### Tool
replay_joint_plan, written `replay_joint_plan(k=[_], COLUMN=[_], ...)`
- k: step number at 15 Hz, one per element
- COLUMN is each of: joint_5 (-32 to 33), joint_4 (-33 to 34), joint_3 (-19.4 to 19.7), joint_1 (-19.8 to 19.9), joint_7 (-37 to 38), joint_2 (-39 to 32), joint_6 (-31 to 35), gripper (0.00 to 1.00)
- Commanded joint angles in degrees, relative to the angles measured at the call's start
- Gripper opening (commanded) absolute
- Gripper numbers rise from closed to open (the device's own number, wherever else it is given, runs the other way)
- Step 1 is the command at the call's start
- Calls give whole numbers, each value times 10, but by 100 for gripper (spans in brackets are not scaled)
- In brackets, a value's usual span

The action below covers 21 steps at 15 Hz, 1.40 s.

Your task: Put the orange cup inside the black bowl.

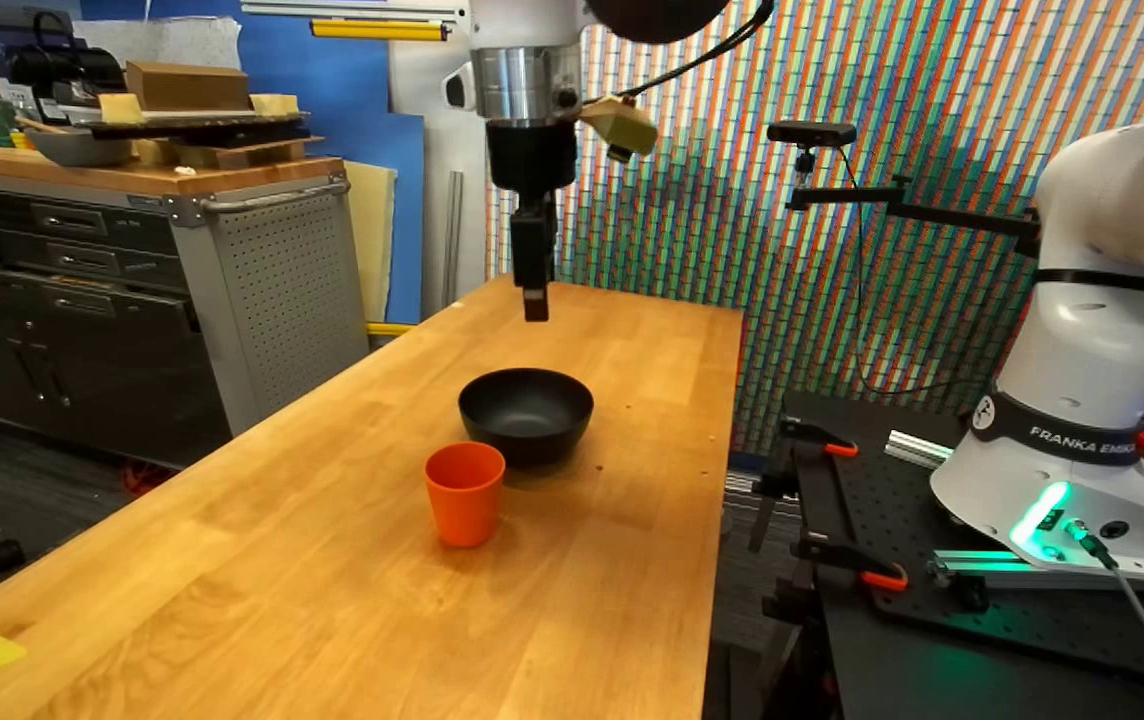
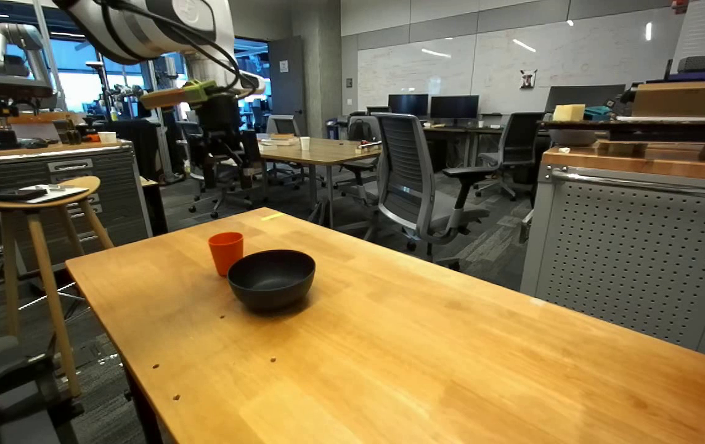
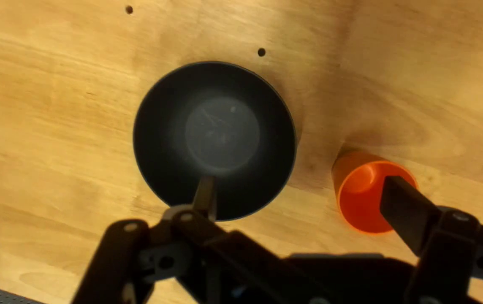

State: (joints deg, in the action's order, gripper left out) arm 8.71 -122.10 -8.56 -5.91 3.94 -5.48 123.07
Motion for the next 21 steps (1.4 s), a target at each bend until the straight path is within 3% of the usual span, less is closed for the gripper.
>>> replay_joint_plan(k=[1, 7, 13, 14, 16, 21], joint_5=[-18, -72, -92, -88, -83, -87], joint_4=[99, 187, 199, 200, 201, 206], joint_3=[8, 8, 16, 19, 25, 31], joint_1=[-12, -24, -41, -42, -43, -40], joint_7=[27, 58, 77, 79, 80, 76], joint_2=[-116, -230, -276, -281, -286, -290], joint_6=[8, 12, 16, 18, 22, 20], gripper=[100, 100, 100, 75, 68, 28])
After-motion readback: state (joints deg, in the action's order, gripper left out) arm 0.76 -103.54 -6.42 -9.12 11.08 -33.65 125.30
